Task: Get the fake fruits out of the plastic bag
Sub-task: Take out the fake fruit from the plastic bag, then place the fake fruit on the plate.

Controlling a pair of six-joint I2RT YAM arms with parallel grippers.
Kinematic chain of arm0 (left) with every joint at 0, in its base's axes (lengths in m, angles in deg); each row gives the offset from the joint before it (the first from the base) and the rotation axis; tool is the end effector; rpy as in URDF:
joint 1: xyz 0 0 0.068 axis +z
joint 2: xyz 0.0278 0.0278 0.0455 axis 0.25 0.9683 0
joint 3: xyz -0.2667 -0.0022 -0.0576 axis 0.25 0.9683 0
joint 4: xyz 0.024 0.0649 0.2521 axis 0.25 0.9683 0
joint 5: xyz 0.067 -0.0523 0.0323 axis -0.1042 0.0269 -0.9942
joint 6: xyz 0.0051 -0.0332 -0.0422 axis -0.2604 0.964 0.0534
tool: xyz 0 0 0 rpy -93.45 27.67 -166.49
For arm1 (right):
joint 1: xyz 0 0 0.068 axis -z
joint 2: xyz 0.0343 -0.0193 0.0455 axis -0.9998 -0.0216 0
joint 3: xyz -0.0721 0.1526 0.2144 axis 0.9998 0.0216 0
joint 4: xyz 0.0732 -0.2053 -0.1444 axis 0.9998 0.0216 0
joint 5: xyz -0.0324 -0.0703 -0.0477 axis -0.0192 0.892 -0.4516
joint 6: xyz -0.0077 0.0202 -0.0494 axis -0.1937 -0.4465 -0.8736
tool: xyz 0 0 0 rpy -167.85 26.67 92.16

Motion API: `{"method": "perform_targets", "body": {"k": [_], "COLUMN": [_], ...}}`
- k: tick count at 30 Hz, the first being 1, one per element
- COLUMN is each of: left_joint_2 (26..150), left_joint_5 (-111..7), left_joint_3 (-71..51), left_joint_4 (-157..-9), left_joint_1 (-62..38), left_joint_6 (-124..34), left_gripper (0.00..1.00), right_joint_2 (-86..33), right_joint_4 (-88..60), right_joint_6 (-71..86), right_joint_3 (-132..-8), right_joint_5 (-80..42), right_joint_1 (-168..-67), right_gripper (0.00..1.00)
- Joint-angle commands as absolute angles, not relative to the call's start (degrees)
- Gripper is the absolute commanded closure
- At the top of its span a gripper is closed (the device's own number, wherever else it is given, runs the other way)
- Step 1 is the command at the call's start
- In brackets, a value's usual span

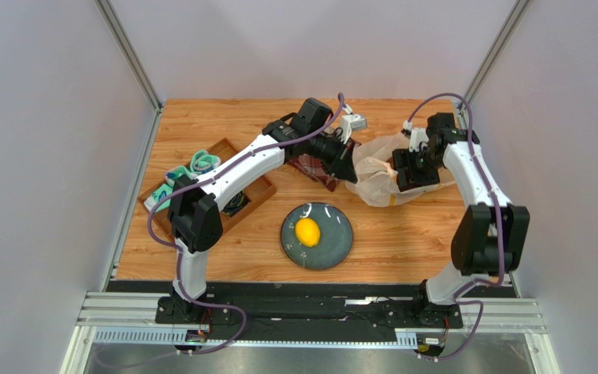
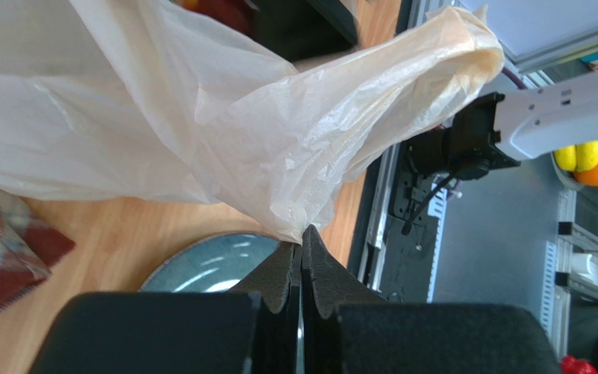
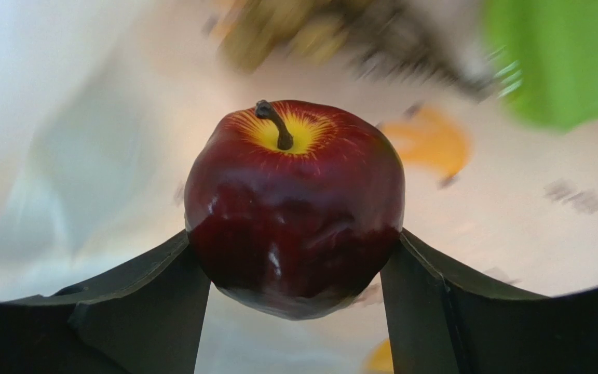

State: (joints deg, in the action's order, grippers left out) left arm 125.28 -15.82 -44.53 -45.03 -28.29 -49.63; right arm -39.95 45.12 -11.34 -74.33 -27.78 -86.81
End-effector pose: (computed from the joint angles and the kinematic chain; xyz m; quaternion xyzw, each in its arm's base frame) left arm 0.3103 -0.3209 0.3243 0.4044 0.7582 -0.4726 0.1957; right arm 0.3220 -0.0012 0.2705 -0.1069 0.9748 0.1201 0.1547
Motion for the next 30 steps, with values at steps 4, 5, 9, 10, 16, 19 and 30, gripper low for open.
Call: {"method": "perform_targets", "body": {"k": [4, 5, 9, 10, 16, 19, 30], "left_joint_2": [129.22, 129.14, 127.65, 127.47, 130.44, 131.42, 125.62], "left_joint_5": [-16.85, -16.76, -16.5, -16.41, -16.32, -16.76, -16.67], "left_joint_3": [-51.15, -51.06, -48.25, -47.9, -49.47, -52.11, -48.16], "left_joint_4": [-44.35, -44.0, -43.64, -43.64, -42.33, -41.8, -42.5], "left_joint_1": [-27.63, -27.54, -27.36, -27.27, -25.26, -24.55, -22.71], "left_joint_6": [-50.85, -51.46, -52.17, -52.26, -51.99, -53.05, -51.82], "left_gripper": [1.0, 1.0, 1.0, 1.0, 1.0, 1.0, 1.0], "right_joint_2": [-25.54, -20.12, -9.18, -7.51, -3.54, -3.63, -21.46], "right_joint_4": [57.53, 55.96, 49.37, 48.48, 56.1, 54.82, 31.35], "right_joint_6": [-21.03, -21.47, -21.48, -21.57, -24.64, -25.52, -23.24], "right_joint_3": [-66.65, -66.91, -69.55, -71.47, -73.53, -68.34, -60.58], "right_joint_5": [-35.82, -34.85, -31.51, -31.85, -40.04, -37.58, -29.13], "right_joint_1": [-86.92, -86.92, -87.01, -87.09, -99.81, -110.54, -120.58], "right_gripper": [0.57, 0.57, 0.58, 0.58, 0.56, 0.57, 0.51]}}
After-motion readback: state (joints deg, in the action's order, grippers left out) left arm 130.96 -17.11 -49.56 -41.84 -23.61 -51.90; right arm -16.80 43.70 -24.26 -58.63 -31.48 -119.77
